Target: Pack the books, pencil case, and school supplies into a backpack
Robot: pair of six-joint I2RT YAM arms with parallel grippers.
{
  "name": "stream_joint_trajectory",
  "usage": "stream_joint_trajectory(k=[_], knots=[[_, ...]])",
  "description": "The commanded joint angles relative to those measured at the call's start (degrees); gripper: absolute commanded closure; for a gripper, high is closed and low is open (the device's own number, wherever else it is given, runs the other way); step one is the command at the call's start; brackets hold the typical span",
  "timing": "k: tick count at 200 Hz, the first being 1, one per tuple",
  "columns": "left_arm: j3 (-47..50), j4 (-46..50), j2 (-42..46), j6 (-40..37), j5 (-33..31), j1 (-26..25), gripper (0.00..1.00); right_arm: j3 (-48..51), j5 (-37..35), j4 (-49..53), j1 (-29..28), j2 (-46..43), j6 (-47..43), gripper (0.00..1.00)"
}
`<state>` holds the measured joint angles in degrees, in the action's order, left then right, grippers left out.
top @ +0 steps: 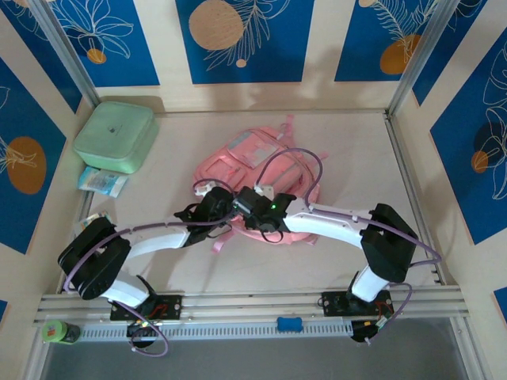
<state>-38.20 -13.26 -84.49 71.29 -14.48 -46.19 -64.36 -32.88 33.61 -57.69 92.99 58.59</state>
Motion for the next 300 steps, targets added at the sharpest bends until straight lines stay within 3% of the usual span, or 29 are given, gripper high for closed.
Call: stream_joint_trajectory(k=[1,70,99,124,137,148,161,186,207,251,300], knots=[[-1.5,2.0,-0.8,3.0,-6.2,-0.8,0.57,-0.1,-4.6,0.6,0.3,0.6,2.3,0.8],[-2.3,3.4,-1.5,-1.1,-12.7,-0.4,1.0,1.0,-6.0,6.3,0.9,-2.9,-3.8,0.96],[-1.9,3.3,-1.6,-2.9,-12.3,1.0,1.0,3.7,-5.8,7.6,2.4,-7.4,-10.1,1.0],[-2.1,3.6,-1.3,-5.8,-10.7,2.7,1.0,8.3,0.7,3.0,6.3,-12.6,-20.1,1.0],[-2.2,3.9,-0.9,-7.7,-9.3,3.7,1.0,9.1,5.7,2.7,10.6,-14.3,-23.9,1.0],[-2.3,4.1,-0.1,-9.4,-6.7,4.5,1.0,9.7,14.6,1.1,14.3,-15.0,-27.5,1.0],[-2.9,5.7,1.5,-9.4,-3.6,4.3,1.0,11.0,19.4,-1.7,14.5,-15.9,-30.2,1.0],[-2.4,3.1,3.7,-2.7,-1.3,-0.8,0.68,11.9,18.0,-2.5,14.0,-16.1,-30.6,1.0],[-3.7,2.3,2.9,3.8,-3.0,-5.6,0.54,12.6,20.2,-3.8,15.7,-15.9,-30.7,1.0],[-8.0,-1.4,-3.1,10.9,-6.5,-10.0,0.44,13.7,19.1,-4.8,16.8,-16.3,-30.5,1.0],[-12.1,-2.3,-9.4,16.8,-10.4,-11.5,0.45,15.2,18.9,-6.4,17.0,-16.1,-29.9,1.0]])
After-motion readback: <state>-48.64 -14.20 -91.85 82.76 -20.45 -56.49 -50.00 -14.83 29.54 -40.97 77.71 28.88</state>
